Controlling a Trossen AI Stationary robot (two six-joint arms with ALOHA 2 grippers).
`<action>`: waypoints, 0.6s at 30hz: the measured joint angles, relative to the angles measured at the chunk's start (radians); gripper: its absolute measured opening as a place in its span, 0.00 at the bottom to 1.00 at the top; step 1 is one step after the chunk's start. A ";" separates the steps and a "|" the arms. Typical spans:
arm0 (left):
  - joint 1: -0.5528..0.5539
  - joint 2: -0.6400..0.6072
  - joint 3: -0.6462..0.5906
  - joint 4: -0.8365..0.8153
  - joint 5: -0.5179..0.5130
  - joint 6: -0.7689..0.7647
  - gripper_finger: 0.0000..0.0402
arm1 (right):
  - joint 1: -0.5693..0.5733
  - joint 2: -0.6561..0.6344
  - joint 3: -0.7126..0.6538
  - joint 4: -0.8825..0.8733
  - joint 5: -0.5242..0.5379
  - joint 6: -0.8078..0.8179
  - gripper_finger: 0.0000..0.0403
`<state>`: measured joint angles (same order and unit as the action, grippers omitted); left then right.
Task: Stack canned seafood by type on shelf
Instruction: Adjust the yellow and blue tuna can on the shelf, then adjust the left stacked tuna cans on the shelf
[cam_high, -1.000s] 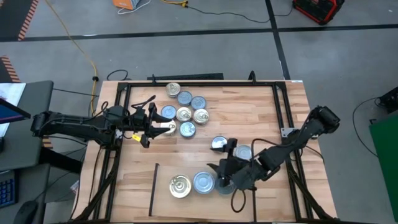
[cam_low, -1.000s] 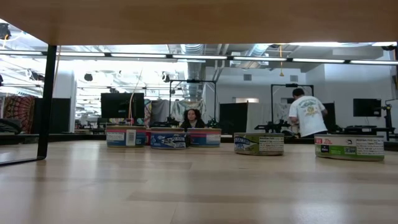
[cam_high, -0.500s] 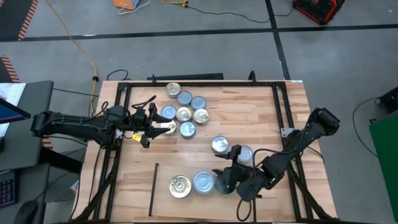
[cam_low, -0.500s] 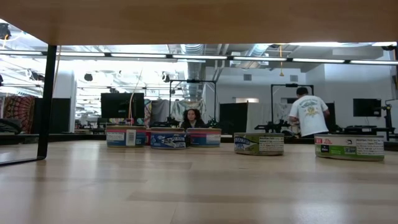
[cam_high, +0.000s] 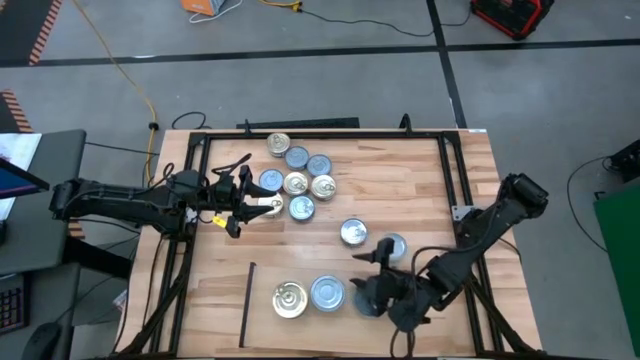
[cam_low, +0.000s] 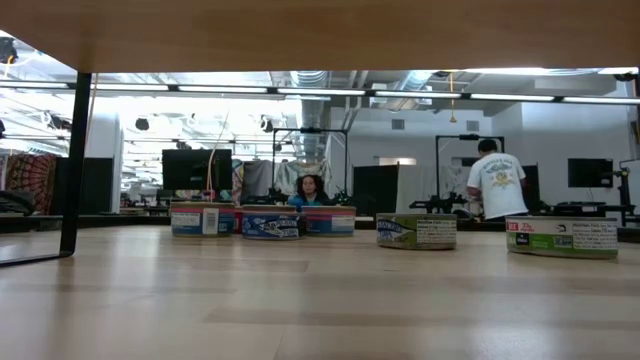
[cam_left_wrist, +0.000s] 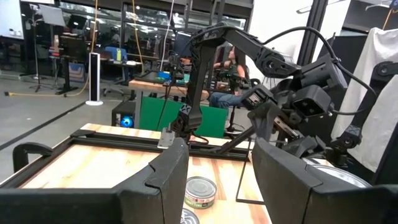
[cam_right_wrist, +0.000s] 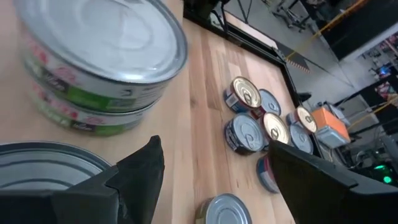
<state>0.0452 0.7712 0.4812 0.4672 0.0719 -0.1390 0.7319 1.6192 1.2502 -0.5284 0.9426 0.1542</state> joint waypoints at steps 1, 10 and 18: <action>0.000 0.000 0.000 0.000 0.000 0.000 0.42 | 0.005 0.000 0.005 -0.011 -0.001 -0.002 0.80; 0.000 0.000 0.000 0.000 0.000 -0.002 0.42 | 0.011 0.003 0.113 -0.081 -0.005 -0.008 0.80; 0.000 0.000 0.000 -0.002 0.000 -0.017 0.42 | -0.097 0.004 0.218 0.012 -0.318 0.018 0.80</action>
<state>0.0452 0.7712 0.4812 0.4650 0.0719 -0.1561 0.6344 1.6235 1.4685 -0.5166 0.6247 0.1726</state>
